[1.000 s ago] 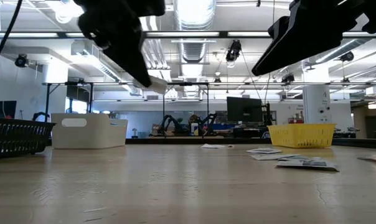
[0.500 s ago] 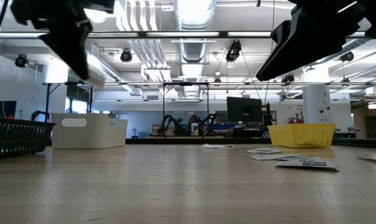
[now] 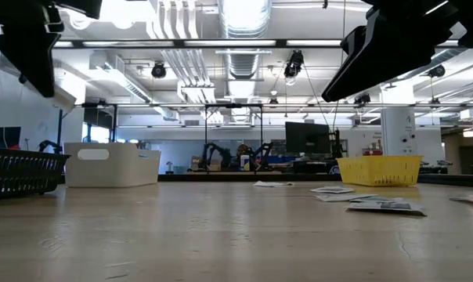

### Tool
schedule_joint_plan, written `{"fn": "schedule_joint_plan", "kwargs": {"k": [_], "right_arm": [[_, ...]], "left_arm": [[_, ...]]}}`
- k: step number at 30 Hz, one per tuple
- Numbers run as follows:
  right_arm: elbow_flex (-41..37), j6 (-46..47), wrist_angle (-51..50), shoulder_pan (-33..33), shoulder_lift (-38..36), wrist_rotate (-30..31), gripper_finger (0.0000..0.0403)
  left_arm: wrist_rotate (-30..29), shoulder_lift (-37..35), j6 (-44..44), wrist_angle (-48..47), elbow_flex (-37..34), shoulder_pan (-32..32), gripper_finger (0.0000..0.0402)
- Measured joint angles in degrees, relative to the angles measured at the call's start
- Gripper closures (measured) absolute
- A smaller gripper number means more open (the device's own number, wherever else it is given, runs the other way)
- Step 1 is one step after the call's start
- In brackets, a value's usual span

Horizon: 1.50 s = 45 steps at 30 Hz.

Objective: Pick & Place First Aid Supplies
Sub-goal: Put the green bandage pack into the black bin

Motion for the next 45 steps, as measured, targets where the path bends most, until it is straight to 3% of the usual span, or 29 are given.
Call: {"fn": "schedule_joint_plan", "kwargs": {"k": [16, 30, 37, 45], "right_arm": [[-0.6, 0.0, 0.0, 0.0, 0.0, -0.1, 0.0322], [-1.0, 0.0, 0.1, 0.0, 0.0, -0.1, 0.0315], [-1.0, 0.0, 0.1, 0.0, 0.0, -0.1, 0.0308], [-1.0, 0.0, 0.2, 0.0, 0.0, -0.1, 0.0315]], "left_arm": [[6.8, 0.0, -16.5, 0.4, -8.1, -6.7, 0.0401], [7.2, 0.0, -17.5, 8.6, -18.1, -6.7, 0.0401], [7.1, 0.0, -17.5, 11.3, -19.8, -6.7, 0.04], [7.1, 0.0, -17.4, 11.2, -19.7, -6.7, 0.034]]}}
